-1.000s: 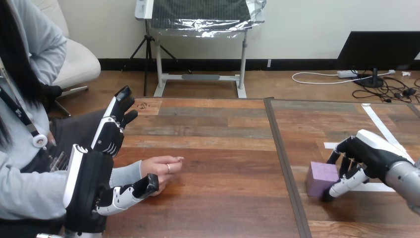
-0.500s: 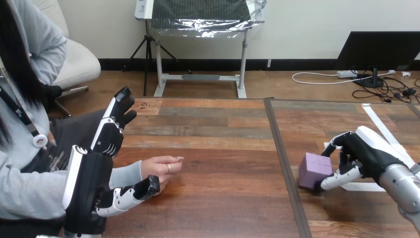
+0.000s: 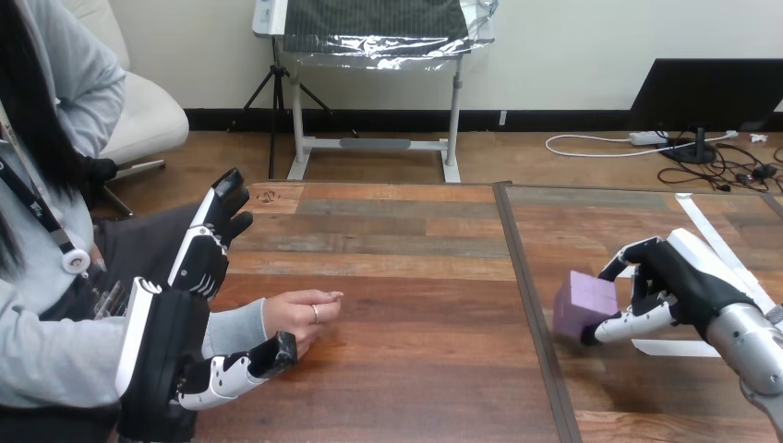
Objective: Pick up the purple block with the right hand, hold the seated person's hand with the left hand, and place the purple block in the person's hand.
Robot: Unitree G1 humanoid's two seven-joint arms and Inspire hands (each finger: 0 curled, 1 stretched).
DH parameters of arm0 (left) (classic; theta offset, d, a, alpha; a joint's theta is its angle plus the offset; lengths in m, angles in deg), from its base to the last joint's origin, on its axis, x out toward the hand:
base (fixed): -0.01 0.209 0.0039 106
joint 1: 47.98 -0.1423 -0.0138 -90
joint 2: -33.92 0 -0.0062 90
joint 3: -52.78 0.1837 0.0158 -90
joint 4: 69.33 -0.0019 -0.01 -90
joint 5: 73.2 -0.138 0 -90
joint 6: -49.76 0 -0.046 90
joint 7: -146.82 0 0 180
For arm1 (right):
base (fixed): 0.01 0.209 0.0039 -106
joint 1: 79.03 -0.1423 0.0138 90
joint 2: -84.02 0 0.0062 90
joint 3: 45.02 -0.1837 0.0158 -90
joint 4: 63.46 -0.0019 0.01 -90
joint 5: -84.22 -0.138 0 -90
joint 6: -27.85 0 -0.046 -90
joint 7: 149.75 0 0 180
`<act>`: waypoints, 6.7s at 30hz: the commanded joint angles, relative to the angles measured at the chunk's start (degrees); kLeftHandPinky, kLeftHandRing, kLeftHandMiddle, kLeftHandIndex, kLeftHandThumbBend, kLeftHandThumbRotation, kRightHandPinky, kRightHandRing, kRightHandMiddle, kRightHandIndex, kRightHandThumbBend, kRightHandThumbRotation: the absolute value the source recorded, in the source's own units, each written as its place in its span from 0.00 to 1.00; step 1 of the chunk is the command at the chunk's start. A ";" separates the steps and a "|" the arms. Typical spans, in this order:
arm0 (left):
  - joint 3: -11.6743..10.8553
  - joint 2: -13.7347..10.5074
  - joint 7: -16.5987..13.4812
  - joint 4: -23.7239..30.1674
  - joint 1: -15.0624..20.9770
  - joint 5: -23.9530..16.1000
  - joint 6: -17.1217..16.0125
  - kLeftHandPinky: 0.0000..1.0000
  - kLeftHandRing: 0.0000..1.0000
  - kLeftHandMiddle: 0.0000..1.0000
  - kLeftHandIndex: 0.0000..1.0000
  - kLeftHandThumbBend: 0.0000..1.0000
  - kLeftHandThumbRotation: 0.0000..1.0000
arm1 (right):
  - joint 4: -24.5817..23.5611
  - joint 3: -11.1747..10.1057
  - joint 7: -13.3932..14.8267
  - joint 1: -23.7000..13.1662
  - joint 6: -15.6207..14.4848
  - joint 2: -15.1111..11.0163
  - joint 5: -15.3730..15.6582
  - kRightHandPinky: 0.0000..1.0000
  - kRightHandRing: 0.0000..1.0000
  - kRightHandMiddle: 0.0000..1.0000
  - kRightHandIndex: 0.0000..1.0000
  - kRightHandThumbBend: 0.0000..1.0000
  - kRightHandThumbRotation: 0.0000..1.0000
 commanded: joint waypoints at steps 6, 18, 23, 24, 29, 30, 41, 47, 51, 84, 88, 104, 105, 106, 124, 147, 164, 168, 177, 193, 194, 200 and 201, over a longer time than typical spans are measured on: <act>-0.29 -0.55 -0.42 2.97 2.01 -0.82 0.20 0.92 0.95 0.97 0.94 1.00 0.66 | -0.80 -2.98 1.76 -2.04 2.34 0.79 -2.80 0.03 0.08 0.12 0.11 0.58 0.00; -1.00 -0.61 -1.61 2.49 1.98 -3.04 0.72 0.90 0.95 0.97 0.94 1.00 0.68 | -0.66 -4.84 0.66 -2.05 4.72 1.42 -5.78 0.03 0.08 0.12 0.10 0.56 0.00; -2.22 -0.69 -3.07 2.39 1.92 -6.12 1.16 0.90 0.95 0.97 0.95 1.00 0.69 | -0.79 -5.96 -0.51 -2.34 4.52 2.03 -7.75 0.03 0.07 0.11 0.09 0.55 0.00; -2.44 -0.68 -3.38 2.41 1.91 -6.68 1.24 0.90 0.95 0.97 0.95 1.00 0.69 | -0.79 -6.13 -0.64 -2.38 4.52 2.12 -7.97 0.03 0.07 0.11 0.09 0.55 0.00; -4.16 -0.71 -5.97 2.57 1.90 -11.09 1.91 0.90 0.95 0.97 0.95 1.00 0.70 | -1.10 -7.19 -1.26 -2.64 4.30 2.96 -9.63 0.03 0.07 0.11 0.09 0.54 0.00; -4.71 -0.77 -6.82 2.75 1.83 -12.60 2.29 0.90 0.95 0.98 0.95 1.00 0.69 | -1.17 -7.63 -1.73 -2.73 4.04 3.31 -10.30 0.03 0.07 0.11 0.09 0.54 0.00; -6.15 -1.52 -12.90 5.60 0.68 -21.24 7.46 0.94 0.98 0.98 0.97 1.00 0.63 | -1.63 -9.67 -3.92 -3.32 2.47 5.20 -13.30 0.02 0.06 0.10 0.08 0.51 0.00; -6.66 -2.34 -16.69 7.60 0.47 -26.24 10.37 0.95 0.98 0.98 0.97 1.00 0.60 | -2.38 -10.52 -4.37 -3.35 2.72 6.34 -14.32 0.02 0.06 0.10 0.07 0.51 0.00; -6.64 -3.07 -19.41 8.44 0.50 -29.21 12.34 0.94 0.97 0.97 0.97 1.00 0.59 | -2.28 -10.55 -4.71 -3.46 3.79 6.86 -14.45 0.02 0.06 0.09 0.07 0.50 0.00; 1.41 -14.05 -29.34 7.04 4.85 -44.53 29.04 0.92 0.94 0.95 0.95 1.00 0.55 | -4.70 -10.47 -4.64 -4.22 3.56 11.38 -14.96 0.01 0.05 0.08 0.06 0.51 0.00; 2.96 -15.36 -29.12 6.51 5.74 -45.35 30.54 0.92 0.94 0.94 0.93 1.00 0.54 | -4.82 -10.54 -4.64 -4.25 3.79 11.86 -14.91 0.01 0.05 0.08 0.06 0.51 0.00; 8.13 -19.78 -27.73 3.24 9.87 -46.21 33.67 0.84 0.87 0.86 0.85 1.00 0.40 | -6.60 -10.50 -5.34 -3.64 3.82 13.27 -15.19 0.01 0.05 0.08 0.06 0.50 0.00; 8.47 -20.13 -27.63 3.22 10.16 -46.58 34.18 0.83 0.87 0.85 0.84 1.00 0.39 | -6.73 -10.46 -5.38 -3.60 3.81 13.36 -15.15 0.01 0.05 0.08 0.06 0.50 0.00; 8.76 -20.38 -27.59 3.20 10.35 -46.79 34.55 0.82 0.86 0.84 0.83 1.00 0.38 | -6.82 -10.45 -5.41 -3.58 3.76 13.42 -15.14 0.01 0.05 0.08 0.06 0.50 0.00; 14.89 -24.38 -26.44 -0.56 14.98 -50.15 39.30 0.74 0.77 0.75 0.75 1.00 0.22 | -7.02 -10.56 -6.85 -3.32 3.75 13.92 -15.56 0.01 0.05 0.09 0.06 0.49 0.00; 23.73 -26.84 -32.42 -12.93 22.78 -56.16 40.94 0.72 0.71 0.73 0.74 1.00 0.19 | -11.30 -10.62 -7.63 -1.33 2.50 13.25 -15.58 0.01 0.05 0.09 0.07 0.50 0.00; 28.35 -26.91 -35.55 -20.57 26.92 -56.88 41.69 0.62 0.63 0.67 0.70 1.00 0.12 | -14.87 -10.96 -7.93 0.58 1.40 12.65 -15.52 0.01 0.05 0.10 0.07 0.50 0.00; 28.75 -26.61 -35.78 -21.67 27.40 -56.47 41.98 0.58 0.60 0.63 0.66 1.00 0.09 | -15.16 -11.17 -8.39 0.81 1.37 12.64 -15.91 0.01 0.05 0.10 0.08 0.50 0.00; 30.38 -26.10 -37.36 -23.09 28.27 -56.79 43.16 0.44 0.46 0.50 0.53 0.97 0.01 | -15.52 -11.28 -8.71 1.16 1.61 12.51 -15.77 0.01 0.06 0.10 0.08 0.49 0.00; 29.98 -25.61 -37.66 -24.09 28.34 -54.27 40.24 0.34 0.34 0.38 0.38 0.92 0.00 | -17.16 -11.28 -8.98 1.72 0.32 12.55 -15.59 0.01 0.06 0.09 0.07 0.48 0.00; 29.92 -25.59 -37.70 -24.15 28.33 -54.17 40.02 0.34 0.34 0.38 0.38 0.92 0.00 | -17.26 -11.29 -8.97 1.75 0.22 12.57 -15.59 0.01 0.06 0.09 0.07 0.48 0.00; 30.03 -25.52 -37.87 -24.27 28.46 -54.16 39.76 0.30 0.32 0.36 0.35 0.90 0.00 | -17.31 -11.26 -8.99 1.77 0.31 12.58 -15.46 0.01 0.05 0.09 0.07 0.48 0.00; 30.07 -25.55 -37.95 -24.22 28.46 -54.20 39.65 0.29 0.31 0.36 0.34 0.90 0.00 | -17.38 -11.18 -8.82 1.78 0.22 12.56 -15.28 0.01 0.05 0.09 0.07 0.48 0.00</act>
